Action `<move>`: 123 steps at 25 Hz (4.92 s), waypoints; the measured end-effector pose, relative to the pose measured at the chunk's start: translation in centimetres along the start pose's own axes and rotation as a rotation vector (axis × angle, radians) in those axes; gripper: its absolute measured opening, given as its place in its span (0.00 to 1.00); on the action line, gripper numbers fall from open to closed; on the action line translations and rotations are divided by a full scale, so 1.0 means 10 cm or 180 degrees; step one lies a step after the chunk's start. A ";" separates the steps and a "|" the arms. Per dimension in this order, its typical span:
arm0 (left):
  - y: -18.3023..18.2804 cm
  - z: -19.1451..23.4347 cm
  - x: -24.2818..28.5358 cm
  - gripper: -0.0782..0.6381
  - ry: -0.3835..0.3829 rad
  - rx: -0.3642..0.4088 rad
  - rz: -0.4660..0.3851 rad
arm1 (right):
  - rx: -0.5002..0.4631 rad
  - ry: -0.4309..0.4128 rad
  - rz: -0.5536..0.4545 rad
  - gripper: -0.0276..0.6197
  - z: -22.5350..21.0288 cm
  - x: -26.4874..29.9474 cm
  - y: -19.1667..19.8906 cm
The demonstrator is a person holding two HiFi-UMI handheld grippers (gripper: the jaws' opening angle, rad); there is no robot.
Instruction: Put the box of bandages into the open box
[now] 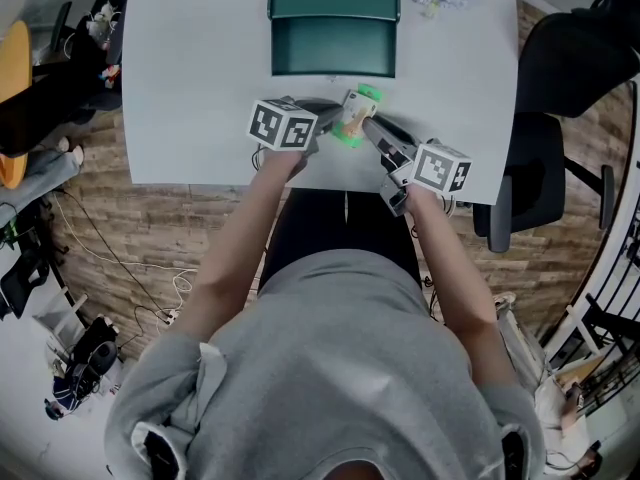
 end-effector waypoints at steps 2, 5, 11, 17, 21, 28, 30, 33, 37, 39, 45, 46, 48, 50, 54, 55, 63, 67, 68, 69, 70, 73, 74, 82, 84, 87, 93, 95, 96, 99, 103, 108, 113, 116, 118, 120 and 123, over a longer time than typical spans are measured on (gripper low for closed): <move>0.00 0.00 0.00 0.13 -0.0019 0.0035 0.0044 | -0.0170 0.0075 0.0043 0.21 0.01 0.03 -0.01; 0.04 -0.05 0.02 0.13 -0.0042 0.0198 0.0153 | -0.0428 0.0175 0.0112 0.13 0.03 0.07 -0.02; 0.05 -0.07 0.07 0.13 -0.0065 0.0255 0.0210 | -0.0740 0.0176 0.0215 0.13 0.11 0.12 -0.06; 0.06 -0.07 0.07 0.13 -0.0069 0.0255 0.0204 | -0.0680 0.0129 0.0185 0.13 0.17 0.12 -0.06; 0.08 -0.08 0.07 0.13 -0.0111 0.0302 0.0288 | -0.0603 0.0295 -0.0001 0.14 0.07 0.05 -0.12; 0.10 -0.09 0.09 0.13 -0.0105 0.0394 0.0359 | -0.0419 0.0179 0.0419 0.37 0.10 0.21 0.06; 0.09 -0.09 0.07 0.13 -0.0109 0.0392 0.0342 | -0.0598 0.0314 0.0502 0.37 0.09 0.26 0.11; 0.09 -0.09 0.07 0.13 -0.0108 0.0384 0.0310 | -0.0607 0.0358 0.0552 0.37 0.05 0.29 0.13; 0.09 -0.12 0.03 0.13 -0.0102 0.0369 0.0273 | -0.0618 0.0317 0.0533 0.31 0.07 0.24 0.11; 0.07 -0.14 -0.01 0.13 -0.0116 0.0373 0.0231 | -0.0671 0.0301 0.0472 0.25 0.09 0.20 0.07; -0.10 -0.15 -0.34 0.13 -0.0210 0.0315 -0.0152 | -0.0947 0.0181 0.0430 0.22 0.21 0.02 -0.07; -0.15 -0.15 -0.41 0.13 -0.0253 0.0340 -0.0237 | -0.1022 0.0133 0.0404 0.22 0.26 -0.01 -0.12; -0.25 -0.16 -0.57 0.13 -0.0344 0.0382 -0.0445 | -0.1228 0.0050 0.0335 0.21 0.39 -0.07 -0.25; -0.34 -0.16 -0.73 0.13 -0.0413 0.0361 -0.0657 | -0.1462 0.0008 0.0258 0.21 0.53 -0.12 -0.41; -0.52 -0.15 -1.04 0.13 -0.0597 0.0352 -0.1095 | -0.1870 0.0008 0.0113 0.21 0.73 -0.15 -0.75; -0.57 -0.16 -1.12 0.13 -0.0649 0.0370 -0.1191 | -0.1990 0.0027 0.0106 0.21 0.76 -0.13 -0.82; -0.64 -0.22 -1.56 0.13 -0.0814 0.0457 -0.1522 | -0.3428 0.0458 0.0541 0.21 0.73 0.37 -1.04; -0.58 -0.18 -1.62 0.13 -0.0861 0.0384 -0.1569 | -0.4194 0.0675 0.0893 0.21 0.60 0.63 -1.00; -0.56 -0.18 -1.63 0.13 -0.0874 0.0375 -0.1570 | -0.4363 0.0736 0.0950 0.21 0.57 0.67 -1.00; -0.54 -0.18 -1.65 0.13 -0.0887 0.0367 -0.1573 | -0.4511 0.0795 0.1001 0.21 0.54 0.71 -1.00; -0.52 -0.18 -1.66 0.13 -0.0899 0.0358 -0.1578 | -0.4626 0.0844 0.1052 0.21 0.51 0.75 -0.99; -0.49 -0.16 -1.70 0.13 -0.0930 0.0328 -0.1608 | -0.4748 0.0899 0.1187 0.21 0.38 0.86 -0.95; -0.49 -0.15 -1.71 0.13 -0.0938 0.0319 -0.1621 | -0.4747 0.0896 0.1195 0.21 0.36 0.88 -0.94; -0.57 -0.17 -1.74 0.13 -0.0874 0.0340 -0.1677 | -0.4148 0.0605 0.1132 0.30 0.40 0.91 -0.83; -0.64 -0.22 -1.76 0.13 -0.0859 0.0401 -0.1719 | -0.4057 0.0579 0.0957 0.29 0.50 0.84 -0.88; -0.78 -0.31 -1.81 0.13 -0.0849 0.0520 -0.1810 | -0.3796 0.0476 0.0644 0.17 0.70 0.69 -1.03; -1.12 -0.66 -2.01 0.13 -0.0914 0.0925 -0.1989 | -0.3350 0.0163 -0.0204 0.13 1.38 0.19 -1.37; -1.24 -0.81 -2.14 0.13 -0.0997 0.1109 -0.2092 | -0.3278 0.0052 -0.0453 0.13 1.65 0.01 -1.46; -1.31 -0.89 -2.22 0.13 -0.1041 0.1200 -0.2154 | -0.3266 0.0014 -0.0576 0.13 1.78 -0.09 -1.50; -1.45 -1.12 -2.42 0.13 -0.1151 0.1419 -0.2369 | -0.3302 -0.0026 -0.0944 0.13 2.09 -0.38 -1.60; -1.52 -1.33 -2.60 0.13 -0.1298 0.1617 -0.2595 | -0.3180 -0.0142 -0.1369 0.12 2.34 -0.69 -1.69; -1.53 -1.55 -2.64 0.13 -0.1366 0.1908 -0.2714 | -0.3186 -0.0306 -0.1573 0.12 2.64 -0.88 -1.70; -1.51 -1.71 -2.68 0.14 -0.1387 0.2068 -0.2908 | -0.3238 -0.0470 -0.1693 0.13 2.83 -1.00 -1.65; -1.51 -1.79 -2.70 0.14 -0.1426 0.2103 -0.2946 | -0.3263 -0.0489 -0.1737 0.13 2.87 -1.06 -1.63; -1.51 -1.81 -2.72 0.14 -0.1456 0.2132 -0.3000 | -0.3268 -0.0485 -0.1751 0.13 2.88 -1.08 -1.62; -1.52 -1.83 -2.74 0.14 -0.1479 0.2144 -0.3019 | -0.3259 -0.0456 -0.1761 0.13 2.88 -1.08 -1.63; -1.52 -1.87 -2.76 0.14 -0.1496 0.2151 -0.3028 | -0.3242 -0.0409 -0.1780 0.13 2.87 -1.10 -1.62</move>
Point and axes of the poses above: the fingertips, and each gripper's own axes: x forward along the fingers, z to its left, y out of its underside, the point moved 3 cm from there along -x, backward along the fingers, and after that the axes turned 3 degrees about y, right-handed, at the moved point
